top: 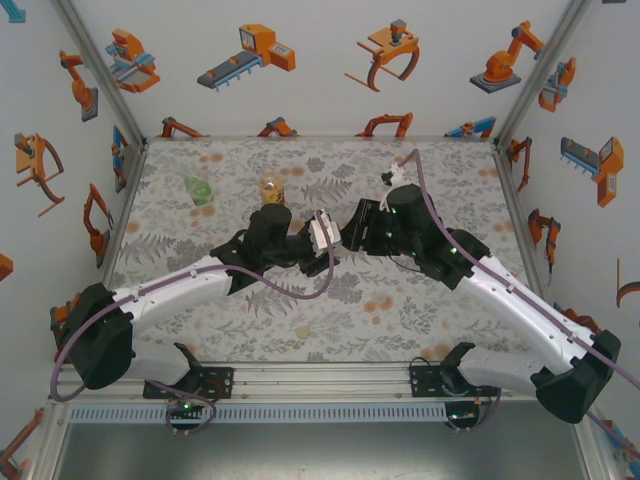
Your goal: Screw on the bottle caps
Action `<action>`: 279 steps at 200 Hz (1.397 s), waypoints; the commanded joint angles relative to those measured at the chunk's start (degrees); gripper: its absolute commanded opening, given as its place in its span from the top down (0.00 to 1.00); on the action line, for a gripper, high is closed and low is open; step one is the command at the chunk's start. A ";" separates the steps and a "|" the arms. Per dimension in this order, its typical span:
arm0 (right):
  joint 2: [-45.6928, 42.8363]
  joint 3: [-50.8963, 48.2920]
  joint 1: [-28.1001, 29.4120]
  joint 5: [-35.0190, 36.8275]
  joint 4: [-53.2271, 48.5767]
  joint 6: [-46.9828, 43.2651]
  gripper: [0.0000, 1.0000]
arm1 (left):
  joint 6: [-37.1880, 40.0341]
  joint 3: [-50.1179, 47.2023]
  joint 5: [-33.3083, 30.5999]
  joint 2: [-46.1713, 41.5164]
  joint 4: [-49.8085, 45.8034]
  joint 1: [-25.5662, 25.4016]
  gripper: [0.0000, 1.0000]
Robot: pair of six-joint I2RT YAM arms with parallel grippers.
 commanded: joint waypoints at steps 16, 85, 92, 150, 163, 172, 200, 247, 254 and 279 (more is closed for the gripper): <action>-0.59 -0.48 0.24 -1.17 1.96 -1.42 0.63 | -1.69 2.03 0.77 -0.63 5.32 -1.14 0.62; -0.61 1.26 -1.49 0.12 -1.66 -4.96 0.65 | -0.98 -0.28 -1.84 -3.75 5.57 -1.14 0.27; -0.53 1.72 -1.68 0.68 -2.58 -5.66 0.65 | -0.98 -0.57 -2.10 -4.11 5.54 -1.14 0.25; 3.83 7.89 -6.16 7.55 -12.24 -15.52 0.65 | -0.41 -3.00 -5.26 -8.34 3.02 -1.07 0.22; 5.98 9.91 -7.72 9.37 -13.62 -18.68 0.65 | -0.33 -3.53 -6.30 -9.41 2.24 -1.09 0.22; 8.06 11.66 -8.97 10.27 -14.75 -20.62 0.65 | -0.43 -3.90 -7.04 -10.28 1.60 -1.05 0.22; 15.40 18.16 -13.24 10.70 -16.73 -25.67 0.66 | -2.41 -4.99 -11.83 -12.96 0.02 -0.95 0.22; 30.50 31.17 -18.76 11.04 -18.44 -33.01 0.67 | -7.58 -7.24 -20.07 -18.59 -2.97 0.45 0.21; 32.80 33.27 -19.58 11.06 -18.79 -33.80 0.67 | -8.30 -7.60 -20.91 -19.70 -3.52 0.85 0.21; 40.17 40.43 -22.26 10.37 -19.72 -35.88 0.67 | -10.94 -9.13 -23.24 -23.59 -5.70 2.30 0.20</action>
